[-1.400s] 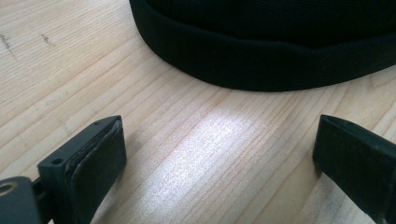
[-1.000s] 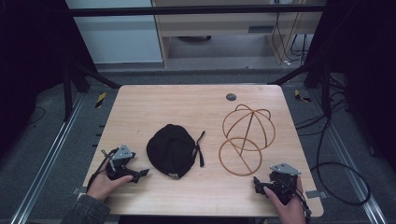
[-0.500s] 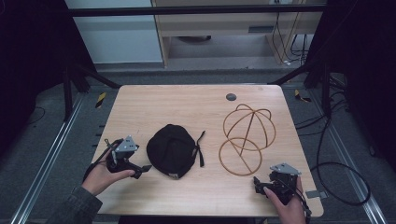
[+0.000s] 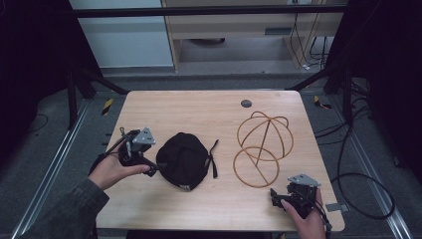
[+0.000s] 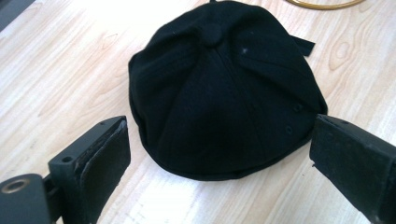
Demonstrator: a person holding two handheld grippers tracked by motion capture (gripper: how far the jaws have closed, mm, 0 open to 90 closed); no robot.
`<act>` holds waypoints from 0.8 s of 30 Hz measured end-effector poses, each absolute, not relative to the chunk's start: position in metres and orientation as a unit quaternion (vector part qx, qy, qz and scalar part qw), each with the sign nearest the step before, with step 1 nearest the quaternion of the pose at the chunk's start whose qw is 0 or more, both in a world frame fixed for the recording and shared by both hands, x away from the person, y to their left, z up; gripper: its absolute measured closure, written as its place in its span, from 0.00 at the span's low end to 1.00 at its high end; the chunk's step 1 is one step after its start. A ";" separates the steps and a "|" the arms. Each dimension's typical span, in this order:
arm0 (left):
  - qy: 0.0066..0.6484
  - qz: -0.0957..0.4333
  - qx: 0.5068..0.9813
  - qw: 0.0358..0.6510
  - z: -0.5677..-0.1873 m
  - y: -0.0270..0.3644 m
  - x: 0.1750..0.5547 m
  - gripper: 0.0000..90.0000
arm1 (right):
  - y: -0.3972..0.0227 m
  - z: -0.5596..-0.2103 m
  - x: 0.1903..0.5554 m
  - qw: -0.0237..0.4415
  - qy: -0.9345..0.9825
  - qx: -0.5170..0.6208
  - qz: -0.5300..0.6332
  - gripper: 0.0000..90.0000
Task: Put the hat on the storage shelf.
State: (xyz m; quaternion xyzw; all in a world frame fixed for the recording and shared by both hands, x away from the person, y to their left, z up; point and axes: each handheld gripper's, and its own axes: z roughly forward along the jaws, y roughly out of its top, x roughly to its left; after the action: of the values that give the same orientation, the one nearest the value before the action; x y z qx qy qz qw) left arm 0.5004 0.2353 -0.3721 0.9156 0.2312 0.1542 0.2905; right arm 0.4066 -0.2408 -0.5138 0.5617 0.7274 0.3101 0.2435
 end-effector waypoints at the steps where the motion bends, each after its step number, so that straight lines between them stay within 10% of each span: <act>1: 0.231 0.154 0.916 0.290 -0.372 0.235 0.500 0.06 | -0.241 -0.514 0.407 0.243 0.727 0.562 0.310 0.00; 24: 0.196 0.168 0.932 0.253 -0.357 0.181 0.512 0.10 | -0.247 -0.514 0.405 0.244 0.724 0.567 0.309 0.00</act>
State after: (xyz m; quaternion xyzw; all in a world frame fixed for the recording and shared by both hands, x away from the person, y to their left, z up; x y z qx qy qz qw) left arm 0.5124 0.1810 -0.3573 0.9322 0.1965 0.1681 0.2533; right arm 0.4049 -0.2471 -0.5136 0.5670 0.7235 0.3092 0.2437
